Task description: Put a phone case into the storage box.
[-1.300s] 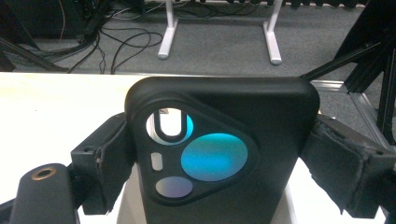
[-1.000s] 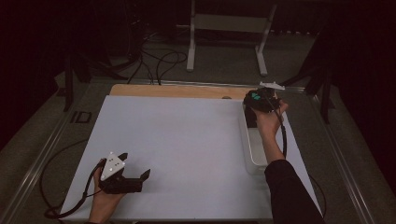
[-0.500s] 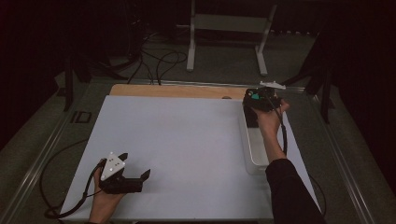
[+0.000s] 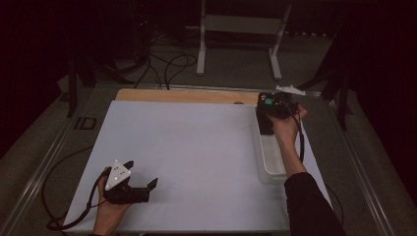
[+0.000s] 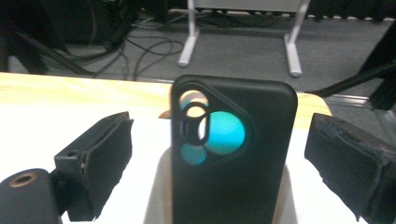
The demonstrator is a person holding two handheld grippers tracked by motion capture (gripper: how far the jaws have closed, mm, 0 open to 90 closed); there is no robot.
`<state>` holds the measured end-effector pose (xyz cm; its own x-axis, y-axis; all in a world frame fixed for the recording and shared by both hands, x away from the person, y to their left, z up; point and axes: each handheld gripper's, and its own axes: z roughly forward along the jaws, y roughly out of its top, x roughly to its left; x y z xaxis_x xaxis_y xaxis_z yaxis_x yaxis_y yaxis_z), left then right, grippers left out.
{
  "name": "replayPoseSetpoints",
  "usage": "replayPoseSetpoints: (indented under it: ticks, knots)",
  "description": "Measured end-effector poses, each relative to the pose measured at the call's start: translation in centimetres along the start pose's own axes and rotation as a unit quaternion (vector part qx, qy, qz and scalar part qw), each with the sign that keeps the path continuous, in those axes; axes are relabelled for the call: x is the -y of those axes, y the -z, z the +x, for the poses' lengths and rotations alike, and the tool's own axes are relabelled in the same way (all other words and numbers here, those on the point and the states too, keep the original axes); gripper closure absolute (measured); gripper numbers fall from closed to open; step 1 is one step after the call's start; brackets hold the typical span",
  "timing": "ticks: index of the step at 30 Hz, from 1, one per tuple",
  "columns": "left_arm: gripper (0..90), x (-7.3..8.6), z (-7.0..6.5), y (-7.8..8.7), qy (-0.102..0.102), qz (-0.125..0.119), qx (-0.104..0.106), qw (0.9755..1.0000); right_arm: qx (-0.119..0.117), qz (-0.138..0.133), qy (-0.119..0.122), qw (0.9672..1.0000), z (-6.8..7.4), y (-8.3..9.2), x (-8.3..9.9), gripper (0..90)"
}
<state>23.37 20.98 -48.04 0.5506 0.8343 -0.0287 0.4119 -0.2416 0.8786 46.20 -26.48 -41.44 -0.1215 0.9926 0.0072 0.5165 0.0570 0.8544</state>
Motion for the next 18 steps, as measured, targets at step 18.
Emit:
replayPoseSetpoints:
  ticks: [18]
  knots:
    - [0.0, -0.2, 0.2, 0.2, 0.005, -0.008, -0.005, 0.9999, -0.103, -0.049, 0.061, 0.9917, 2.6, 8.0, 2.9, 7.8]
